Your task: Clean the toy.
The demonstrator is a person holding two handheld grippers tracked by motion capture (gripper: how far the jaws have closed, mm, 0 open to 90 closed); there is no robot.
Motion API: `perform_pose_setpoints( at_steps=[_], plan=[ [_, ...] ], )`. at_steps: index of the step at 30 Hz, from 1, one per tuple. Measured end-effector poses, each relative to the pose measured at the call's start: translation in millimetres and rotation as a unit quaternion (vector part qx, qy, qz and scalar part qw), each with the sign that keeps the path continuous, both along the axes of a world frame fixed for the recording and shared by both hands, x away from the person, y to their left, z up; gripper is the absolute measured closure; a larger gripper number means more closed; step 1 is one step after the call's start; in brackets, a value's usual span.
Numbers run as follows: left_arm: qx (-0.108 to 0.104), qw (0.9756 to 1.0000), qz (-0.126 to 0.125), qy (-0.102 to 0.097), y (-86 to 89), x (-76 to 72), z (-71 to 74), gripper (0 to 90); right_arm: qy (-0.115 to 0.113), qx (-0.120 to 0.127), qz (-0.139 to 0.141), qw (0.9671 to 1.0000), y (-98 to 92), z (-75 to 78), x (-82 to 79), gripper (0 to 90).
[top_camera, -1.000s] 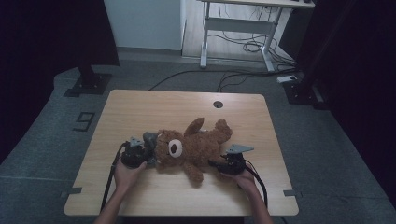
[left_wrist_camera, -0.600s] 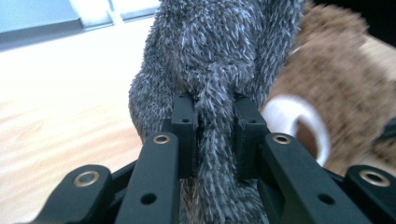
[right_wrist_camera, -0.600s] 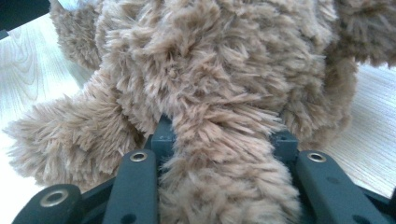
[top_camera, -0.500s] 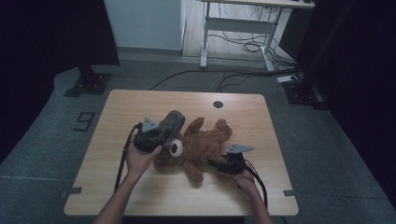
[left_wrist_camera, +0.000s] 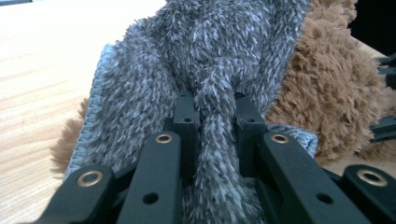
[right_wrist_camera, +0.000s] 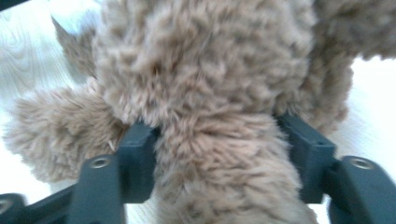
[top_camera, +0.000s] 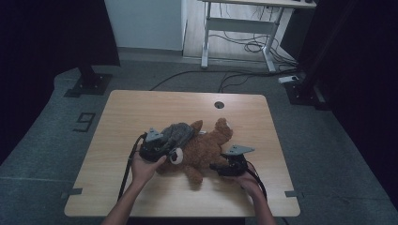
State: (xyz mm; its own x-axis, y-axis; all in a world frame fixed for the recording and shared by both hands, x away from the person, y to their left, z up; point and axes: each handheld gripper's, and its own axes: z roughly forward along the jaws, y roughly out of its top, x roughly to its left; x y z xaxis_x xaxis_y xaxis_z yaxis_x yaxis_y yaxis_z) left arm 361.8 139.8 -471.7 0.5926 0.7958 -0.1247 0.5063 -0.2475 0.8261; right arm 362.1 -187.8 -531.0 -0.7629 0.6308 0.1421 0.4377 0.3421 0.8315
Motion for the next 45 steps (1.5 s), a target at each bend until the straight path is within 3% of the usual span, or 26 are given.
perform_pose_setpoints(
  at_steps=[3,5,8,12,15,17,18,19,20,21,22,23,25,27,28,29,31,33,34,36,37,38,41,42,43,45],
  plan=[
    [-0.010,0.9999,-0.003,-0.003,2.1,-5.3,-2.6,75.9,-0.014,0.042,-0.022,0.9988,-6.3,15.3,-3.7,22.4],
    [-0.014,0.9999,-0.004,-0.009,2.6,-12.6,-5.1,76.1,-0.010,0.054,-0.037,0.9978,-5.4,22.7,-1.6,19.2],
    [-0.017,0.9997,-0.005,-0.014,3.1,-18.3,-7.0,76.2,-0.001,0.058,-0.046,0.9972,0.4,25.7,2.4,15.7],
    [-0.027,0.9995,-0.005,-0.018,6.3,-25.8,-11.4,76.4,0.029,0.034,-0.042,0.9981,23.8,22.3,17.5,9.7],
    [-0.028,0.9994,-0.004,-0.021,6.5,-27.0,-12.9,76.5,0.036,0.019,-0.041,0.9983,28.2,21.0,21.7,15.1],
    [-0.029,0.9993,-0.003,-0.025,5.7,-28.4,-13.8,76.5,0.045,0.021,-0.033,0.9982,27.3,18.7,23.8,33.5],
    [-0.029,0.9993,-0.003,-0.025,5.7,-28.4,-13.8,76.5,0.045,0.021,-0.033,0.9982,27.3,18.7,23.8,33.5],
    [-0.028,0.9992,-0.002,-0.028,5.0,-30.1,-14.4,76.5,0.034,0.020,-0.030,0.9988,26.6,18.8,21.5,45.6],
    [-0.028,0.9992,-0.002,-0.028,5.0,-30.1,-14.4,76.5,0.034,0.020,-0.030,0.9988,26.6,18.8,21.5,45.6],
    [-0.035,0.9988,0.003,-0.033,5.5,-32.1,-15.2,76.5,0.019,0.018,-0.031,0.9992,28.0,19.9,17.4,53.7],
    [-0.035,0.9988,0.003,-0.033,5.5,-32.1,-15.2,76.5,0.019,0.018,-0.031,0.9992,28.0,19.9,17.4,53.7],
    [-0.044,0.9982,0.007,-0.041,6.8,-34.6,-15.5,76.5,-0.010,0.012,-0.036,0.9992,30.3,22.1,12.7,57.8],
    [-0.044,0.9979,0.006,-0.048,7.2,-35.9,-15.1,76.6,-0.027,0.006,-0.040,0.9988,32.0,23.0,10.4,59.2],
    [-0.049,0.9972,0.010,-0.056,8.4,-33.9,-11.0,76.8,-0.076,0.006,-0.061,0.9952,35.8,26.4,7.7,63.1],
    [-0.049,0.9972,0.010,-0.056,8.4,-33.9,-11.0,76.8,-0.076,0.006,-0.061,0.9952,35.8,26.4,7.7,63.1],
    [-0.049,0.9970,0.012,-0.058,8.6,-31.1,-9.0,76.8,-0.099,0.013,-0.079,0.9918,38.6,29.1,9.4,63.8],
    [-0.054,0.9967,0.022,-0.056,8.5,-18.6,-3.9,76.7,-0.119,0.020,-0.095,0.9881,39.7,32.6,13.4,63.8],
    [-0.057,0.9966,0.024,-0.054,8.1,-14.3,-2.5,76.6,-0.126,0.021,-0.102,0.9865,39.9,34.0,15.8,63.7],
    [-0.059,0.9968,0.023,-0.048,5.8,-8.3,0.5,76.6,-0.141,0.016,-0.110,0.9838,39.5,34.2,20.1,63.3],
    [-0.060,0.9969,0.021,-0.046,3.3,-7.9,2.7,76.5,-0.144,0.014,-0.107,0.9837,38.5,32.8,21.5,62.9],
    [-0.059,0.9970,0.015,-0.048,-0.5,-9.3,5.7,76.5,-0.151,-0.002,-0.102,0.9833,36.3,27.8,21.5,62.3],
    [-0.043,0.9970,-0.001,-0.064,-13.0,-14.8,13.1,76.5,-0.157,-0.014,-0.101,0.9823,35.8,24.8,19.7,62.2],
    [-0.032,0.9966,-0.020,-0.074,-30.0,-19.4,20.3,76.5,-0.153,-0.015,-0.098,0.9832,32.5,19.2,16.4,62.0],
    [-0.016,0.9958,-0.037,-0.082,-50.2,-21.5,26.6,76.4,-0.151,-0.013,-0.095,0.9839,29.3,15.8,12.6,61.6],
    [-0.016,0.9958,-0.037,-0.082,-50.2,-21.5,26.6,76.4,-0.151,-0.013,-0.095,0.9839,29.3,15.8,12.6,61.6],
    [-0.009,0.9950,-0.055,-0.083,-70.7,-20.3,31.1,76.3,-0.156,-0.011,-0.084,0.9842,26.2,13.0,7.8,61.1]
  ],
)
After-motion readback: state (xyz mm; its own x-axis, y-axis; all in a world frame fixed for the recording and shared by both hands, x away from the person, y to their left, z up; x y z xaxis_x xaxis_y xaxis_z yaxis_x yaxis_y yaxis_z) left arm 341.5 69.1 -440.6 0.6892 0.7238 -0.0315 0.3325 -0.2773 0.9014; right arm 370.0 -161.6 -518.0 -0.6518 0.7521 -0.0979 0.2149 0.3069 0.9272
